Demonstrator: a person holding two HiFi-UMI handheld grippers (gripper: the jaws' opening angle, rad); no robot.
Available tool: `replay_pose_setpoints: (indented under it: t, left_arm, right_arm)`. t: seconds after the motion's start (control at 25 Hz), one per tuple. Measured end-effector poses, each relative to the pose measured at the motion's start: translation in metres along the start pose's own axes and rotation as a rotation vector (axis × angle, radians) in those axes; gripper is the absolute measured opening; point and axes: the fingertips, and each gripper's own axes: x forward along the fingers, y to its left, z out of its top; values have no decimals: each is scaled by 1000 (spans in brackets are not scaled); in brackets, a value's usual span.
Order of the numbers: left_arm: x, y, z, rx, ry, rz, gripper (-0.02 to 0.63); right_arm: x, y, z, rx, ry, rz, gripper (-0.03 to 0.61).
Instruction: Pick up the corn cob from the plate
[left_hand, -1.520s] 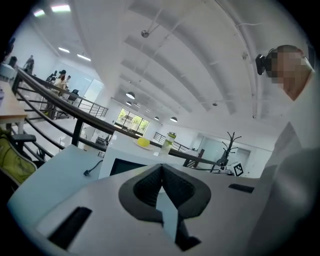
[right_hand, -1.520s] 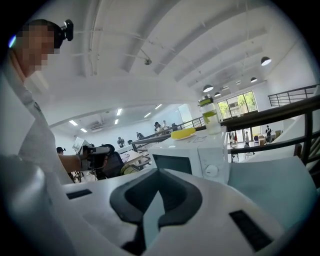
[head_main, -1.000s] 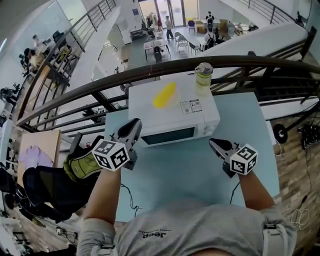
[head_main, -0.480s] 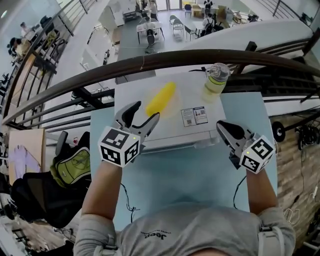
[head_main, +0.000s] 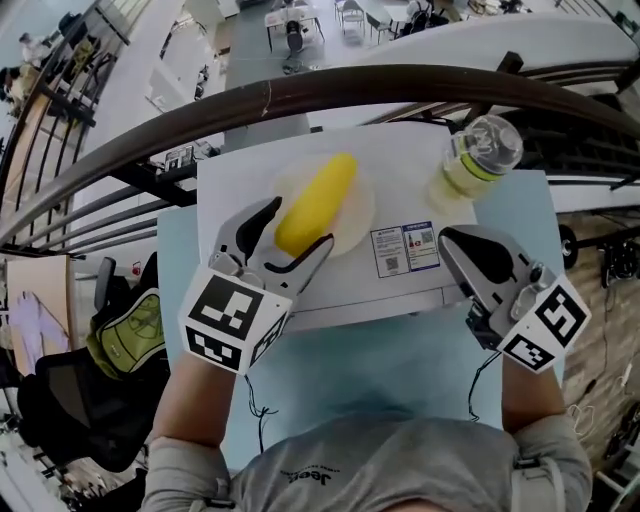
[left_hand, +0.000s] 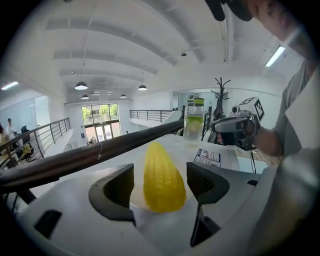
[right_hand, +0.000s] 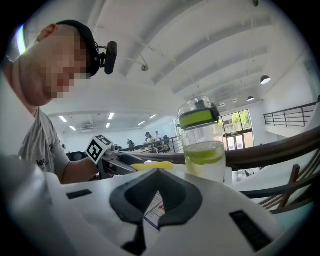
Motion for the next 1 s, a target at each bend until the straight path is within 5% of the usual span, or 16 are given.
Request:
replay_pose_setpoints:
  t: [0.52, 0.68, 1.0]
  left_arm:
    - [18, 5, -16, 24, 139, 50, 325]
    - [18, 7, -17, 42, 150, 64, 265]
    - [18, 6, -19, 53, 152, 53, 261]
  right_arm:
    - [12, -6, -2, 14, -10, 22, 15]
    - [11, -10, -3, 16, -18, 16, 14]
    - [7, -14, -6, 24, -13, -3, 15]
